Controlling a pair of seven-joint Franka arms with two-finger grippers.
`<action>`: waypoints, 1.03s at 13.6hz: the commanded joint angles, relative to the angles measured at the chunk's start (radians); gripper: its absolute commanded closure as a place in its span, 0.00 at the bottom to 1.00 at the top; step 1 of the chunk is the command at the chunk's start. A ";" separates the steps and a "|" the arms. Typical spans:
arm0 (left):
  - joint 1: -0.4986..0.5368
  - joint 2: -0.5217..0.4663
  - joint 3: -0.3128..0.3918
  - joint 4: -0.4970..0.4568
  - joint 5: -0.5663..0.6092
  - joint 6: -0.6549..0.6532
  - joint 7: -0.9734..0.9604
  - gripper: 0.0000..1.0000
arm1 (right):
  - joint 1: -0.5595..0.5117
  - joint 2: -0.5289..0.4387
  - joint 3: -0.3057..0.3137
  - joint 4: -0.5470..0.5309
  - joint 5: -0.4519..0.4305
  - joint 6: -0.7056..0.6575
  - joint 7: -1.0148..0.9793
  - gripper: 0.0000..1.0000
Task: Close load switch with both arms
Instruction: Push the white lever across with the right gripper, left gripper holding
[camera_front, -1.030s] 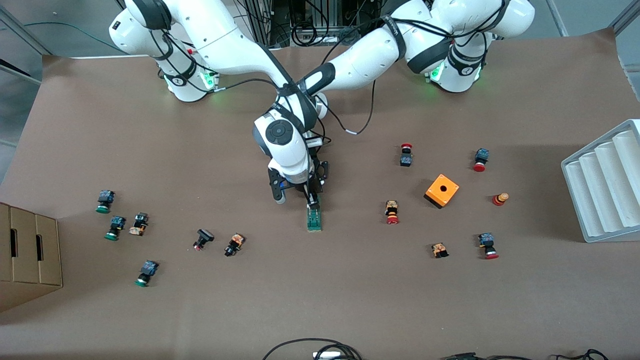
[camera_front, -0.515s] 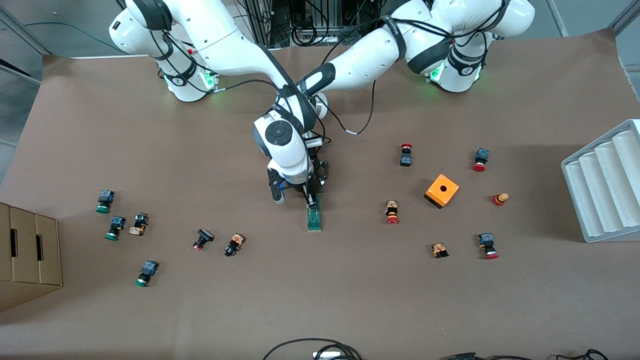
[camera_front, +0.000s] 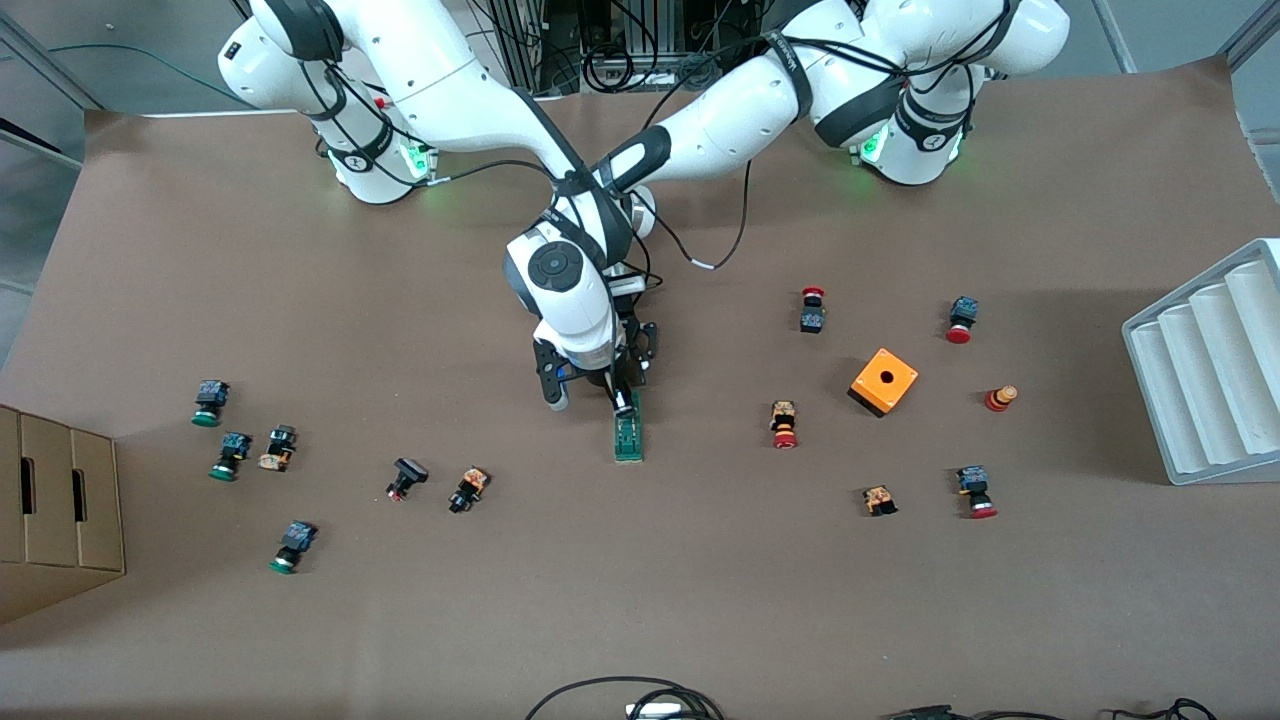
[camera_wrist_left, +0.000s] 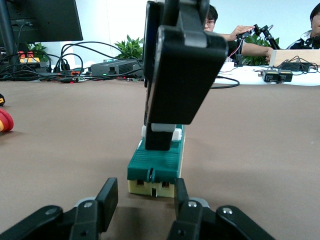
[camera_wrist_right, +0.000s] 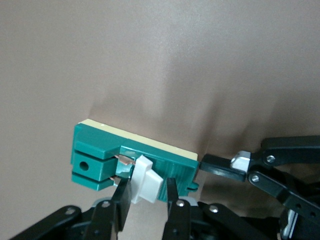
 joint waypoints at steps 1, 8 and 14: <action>0.009 0.001 -0.013 -0.011 0.002 -0.011 0.000 0.47 | -0.005 0.009 -0.002 0.003 0.025 0.013 -0.036 0.72; 0.009 0.000 -0.013 -0.010 0.000 -0.011 0.013 0.47 | -0.045 0.010 -0.002 0.057 0.030 -0.006 -0.040 0.72; 0.009 0.001 -0.014 -0.008 0.000 -0.011 0.014 0.49 | -0.068 0.020 0.004 0.103 0.033 -0.041 -0.034 0.74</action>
